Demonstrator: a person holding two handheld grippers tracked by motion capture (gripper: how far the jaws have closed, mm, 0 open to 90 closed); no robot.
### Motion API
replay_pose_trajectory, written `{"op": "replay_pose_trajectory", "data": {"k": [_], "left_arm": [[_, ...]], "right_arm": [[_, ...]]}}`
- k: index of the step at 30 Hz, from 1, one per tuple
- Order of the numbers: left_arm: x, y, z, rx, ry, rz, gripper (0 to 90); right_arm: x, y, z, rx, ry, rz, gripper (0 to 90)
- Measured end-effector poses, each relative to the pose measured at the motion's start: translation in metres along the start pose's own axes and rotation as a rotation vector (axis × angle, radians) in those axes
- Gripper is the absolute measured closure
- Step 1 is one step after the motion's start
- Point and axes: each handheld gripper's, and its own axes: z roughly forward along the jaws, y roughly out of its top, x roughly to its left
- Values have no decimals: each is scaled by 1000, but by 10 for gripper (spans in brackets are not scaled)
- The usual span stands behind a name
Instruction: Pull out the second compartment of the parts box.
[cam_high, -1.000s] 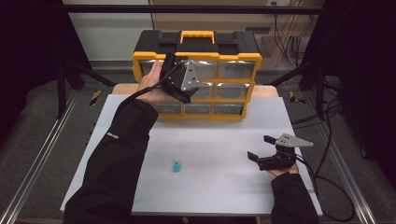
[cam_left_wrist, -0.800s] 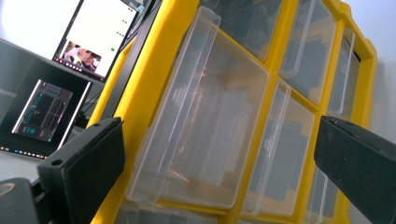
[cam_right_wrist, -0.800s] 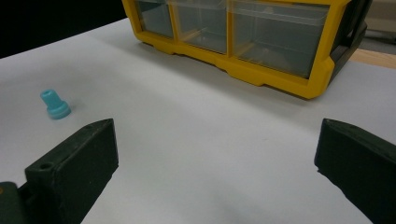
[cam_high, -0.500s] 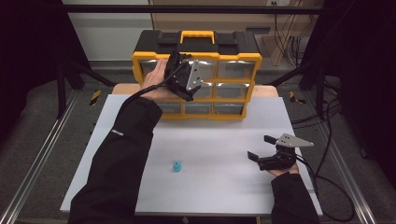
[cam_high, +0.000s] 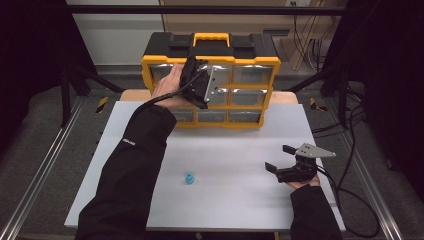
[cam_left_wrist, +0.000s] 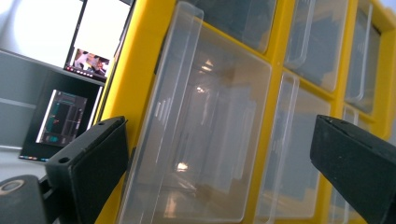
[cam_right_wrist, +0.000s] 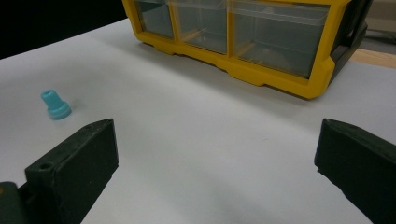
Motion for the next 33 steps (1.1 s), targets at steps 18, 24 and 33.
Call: {"op": "replay_pose_trajectory", "data": {"k": [18, 24, 33], "left_arm": [[-6, 0, 0, 45, 70, 109, 143], [-9, 1, 0, 58, 113, 147, 224], [-11, -1, -1, 61, 170, 197, 355]], "right_arm": [[0, 0, 0, 0, -2, -3, 2], [0, 0, 0, -2, -4, -5, 2], [0, 0, -1, -3, -3, 1, 2]]}}
